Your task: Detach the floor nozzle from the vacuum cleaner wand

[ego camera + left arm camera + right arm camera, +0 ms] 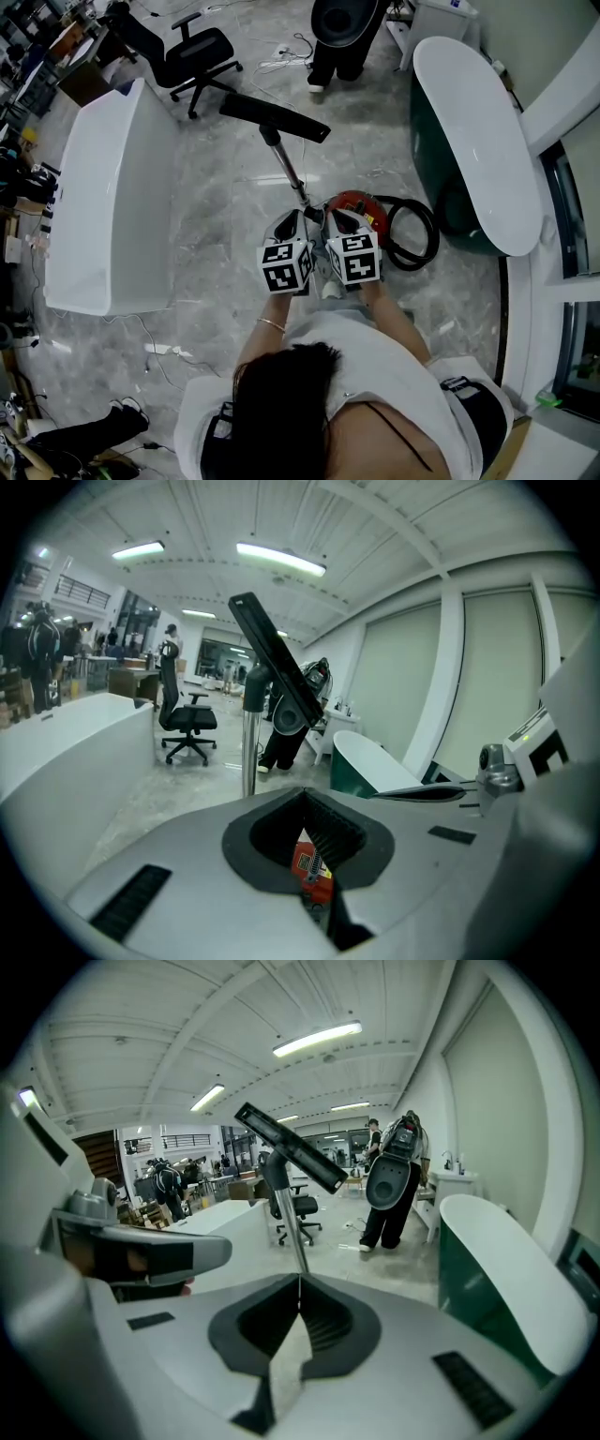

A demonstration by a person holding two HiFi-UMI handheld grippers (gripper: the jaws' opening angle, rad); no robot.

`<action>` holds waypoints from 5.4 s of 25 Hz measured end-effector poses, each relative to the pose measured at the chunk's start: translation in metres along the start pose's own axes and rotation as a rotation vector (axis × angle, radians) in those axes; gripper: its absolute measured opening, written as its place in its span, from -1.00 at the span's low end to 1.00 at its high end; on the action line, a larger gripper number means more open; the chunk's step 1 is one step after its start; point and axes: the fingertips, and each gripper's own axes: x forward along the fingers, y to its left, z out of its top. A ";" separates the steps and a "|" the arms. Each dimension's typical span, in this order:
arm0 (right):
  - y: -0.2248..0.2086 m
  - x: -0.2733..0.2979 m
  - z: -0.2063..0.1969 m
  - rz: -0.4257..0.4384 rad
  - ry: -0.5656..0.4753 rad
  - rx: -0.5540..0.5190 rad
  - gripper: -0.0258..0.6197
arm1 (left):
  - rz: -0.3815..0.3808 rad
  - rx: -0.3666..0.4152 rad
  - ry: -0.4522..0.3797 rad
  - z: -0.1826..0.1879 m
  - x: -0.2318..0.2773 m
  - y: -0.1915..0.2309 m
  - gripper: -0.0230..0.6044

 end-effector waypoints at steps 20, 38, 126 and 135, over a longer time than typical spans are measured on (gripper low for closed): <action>-0.039 0.028 0.032 0.037 -0.061 -0.036 -0.87 | 0.056 -0.018 -0.010 0.016 0.041 -0.004 -0.92; -0.036 0.039 0.042 0.095 -0.081 -0.071 -0.87 | 0.109 -0.047 -0.023 0.018 0.047 0.009 -0.92; 0.012 0.153 0.198 -0.103 -0.296 -0.859 -0.01 | 0.164 -0.060 -0.034 0.069 0.118 0.135 -0.91; 0.009 0.166 0.196 -0.083 -0.259 -0.862 -0.02 | 0.104 -0.031 -0.048 0.076 0.126 0.133 -0.91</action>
